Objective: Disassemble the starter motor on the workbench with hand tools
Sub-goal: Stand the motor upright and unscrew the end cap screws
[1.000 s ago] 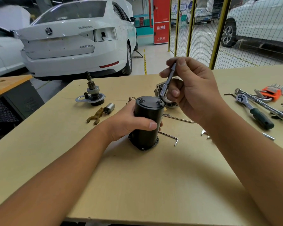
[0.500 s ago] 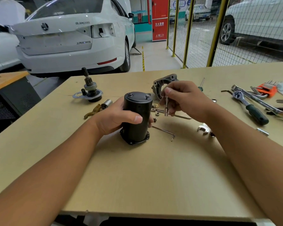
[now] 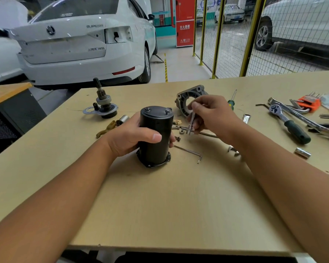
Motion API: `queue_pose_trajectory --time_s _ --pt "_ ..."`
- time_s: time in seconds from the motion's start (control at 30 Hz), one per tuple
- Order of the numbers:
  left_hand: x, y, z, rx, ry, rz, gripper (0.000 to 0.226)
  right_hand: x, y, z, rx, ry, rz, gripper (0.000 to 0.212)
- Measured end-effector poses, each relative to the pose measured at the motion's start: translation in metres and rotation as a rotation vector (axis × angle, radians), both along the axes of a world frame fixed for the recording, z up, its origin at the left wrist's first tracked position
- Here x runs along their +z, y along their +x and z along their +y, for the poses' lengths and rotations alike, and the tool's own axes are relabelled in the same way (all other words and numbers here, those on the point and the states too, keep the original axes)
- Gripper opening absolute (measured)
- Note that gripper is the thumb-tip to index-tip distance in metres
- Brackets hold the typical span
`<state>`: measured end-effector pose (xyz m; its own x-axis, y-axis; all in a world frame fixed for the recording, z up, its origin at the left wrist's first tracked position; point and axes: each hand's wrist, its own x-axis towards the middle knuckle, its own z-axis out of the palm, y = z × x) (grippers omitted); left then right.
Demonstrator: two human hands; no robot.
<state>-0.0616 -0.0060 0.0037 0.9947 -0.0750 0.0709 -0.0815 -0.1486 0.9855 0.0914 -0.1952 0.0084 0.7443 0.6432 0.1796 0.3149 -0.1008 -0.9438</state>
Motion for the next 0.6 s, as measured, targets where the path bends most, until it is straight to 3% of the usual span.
queue_pose_trajectory --time_s 0.17,0.3,0.4,0.6 --pt "0.0 0.0 0.002 0.002 0.003 0.014 0.058 -0.003 0.002 -0.001 -0.06 -0.028 0.162 0.019" --pt "0.005 -0.004 0.006 -0.048 0.027 0.047 0.086 0.001 0.002 0.0 -0.099 0.196 0.441 0.026" --pt "0.007 -0.006 0.006 -0.031 0.034 0.062 0.104 0.002 0.0 0.002 -0.071 0.241 0.583 0.028" --pt "0.01 -0.006 0.004 0.029 0.035 -0.027 0.112 0.007 -0.005 0.0 -0.026 0.294 0.645 0.023"
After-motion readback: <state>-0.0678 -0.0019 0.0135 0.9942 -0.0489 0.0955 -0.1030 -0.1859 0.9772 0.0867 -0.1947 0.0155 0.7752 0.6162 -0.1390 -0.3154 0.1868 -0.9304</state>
